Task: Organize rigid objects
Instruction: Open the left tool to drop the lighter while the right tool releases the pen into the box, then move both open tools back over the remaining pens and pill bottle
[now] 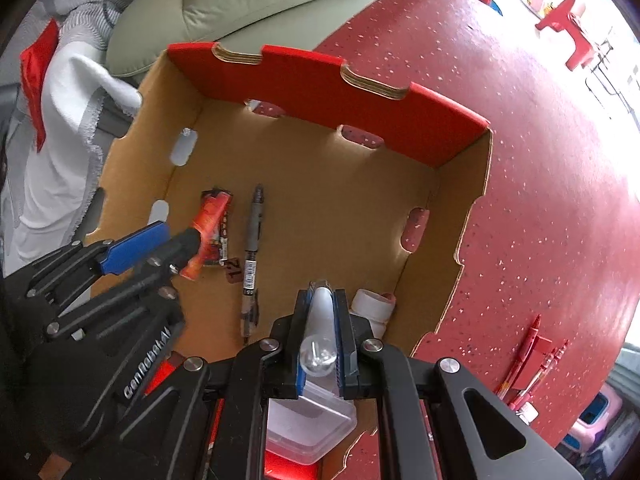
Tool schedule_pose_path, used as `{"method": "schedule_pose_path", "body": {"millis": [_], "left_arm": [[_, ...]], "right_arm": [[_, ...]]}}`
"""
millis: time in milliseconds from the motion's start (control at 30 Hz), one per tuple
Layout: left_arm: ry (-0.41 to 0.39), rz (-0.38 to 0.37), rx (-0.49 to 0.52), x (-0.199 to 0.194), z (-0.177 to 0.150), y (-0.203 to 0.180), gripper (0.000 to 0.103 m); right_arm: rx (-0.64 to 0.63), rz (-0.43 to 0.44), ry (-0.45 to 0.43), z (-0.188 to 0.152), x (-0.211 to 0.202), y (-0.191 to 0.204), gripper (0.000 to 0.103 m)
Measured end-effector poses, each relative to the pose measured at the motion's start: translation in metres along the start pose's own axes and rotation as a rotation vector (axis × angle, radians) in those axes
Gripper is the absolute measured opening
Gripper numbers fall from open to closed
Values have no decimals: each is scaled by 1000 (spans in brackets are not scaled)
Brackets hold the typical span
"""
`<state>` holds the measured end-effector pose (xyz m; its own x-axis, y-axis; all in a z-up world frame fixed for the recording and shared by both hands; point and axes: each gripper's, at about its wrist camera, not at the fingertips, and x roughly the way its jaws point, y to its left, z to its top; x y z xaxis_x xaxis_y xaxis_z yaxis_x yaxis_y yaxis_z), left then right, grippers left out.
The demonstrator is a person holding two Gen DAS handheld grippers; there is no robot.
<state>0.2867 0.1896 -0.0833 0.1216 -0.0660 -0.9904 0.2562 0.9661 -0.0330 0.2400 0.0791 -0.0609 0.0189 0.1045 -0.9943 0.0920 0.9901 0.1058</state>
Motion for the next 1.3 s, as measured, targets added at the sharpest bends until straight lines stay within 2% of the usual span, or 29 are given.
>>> {"method": "schedule_pose_path", "body": {"millis": [67, 100, 133, 167, 200, 267, 333, 400, 567, 700, 933, 1100, 1300], "left_arm": [[0, 8, -3, 1, -1, 0, 81], [4, 9, -4, 2, -1, 0, 81], [15, 10, -6, 3, -2, 1, 82], [31, 23, -7, 5, -2, 2, 84], [39, 32, -13, 7, -2, 5, 88], [41, 7, -37, 6, -4, 11, 96], [27, 8, -52, 0, -7, 14, 97], [21, 13, -46, -5, -10, 13, 103], [16, -12, 6, -19, -21, -4, 103], [11, -23, 77, -33, -36, -37, 103], [44, -66, 252, -42, -72, -121, 103], [80, -80, 380, -37, -97, -187, 103], [103, -9, 495, -3, -122, -253, 103]], "right_arm": [[-4, -4, 1, -1, -1, -2, 12], [-4, -10, -2, -2, -2, -4, 15], [-2, -20, -2, -2, -3, -5, 25], [1, -41, -4, -4, -5, -9, 44], [6, -62, -10, -5, -8, -12, 56], [24, -31, -42, -10, -19, -21, 87], [39, -41, -69, -17, -30, -28, 96], [48, -42, -85, -28, -39, -36, 96], [162, 3, -84, -74, -51, -71, 96], [279, 32, -85, -119, -54, -106, 96], [517, 70, -45, -207, -40, -175, 96], [661, 82, -18, -253, -29, -215, 96], [737, 104, 0, -287, -22, -239, 96]]}}
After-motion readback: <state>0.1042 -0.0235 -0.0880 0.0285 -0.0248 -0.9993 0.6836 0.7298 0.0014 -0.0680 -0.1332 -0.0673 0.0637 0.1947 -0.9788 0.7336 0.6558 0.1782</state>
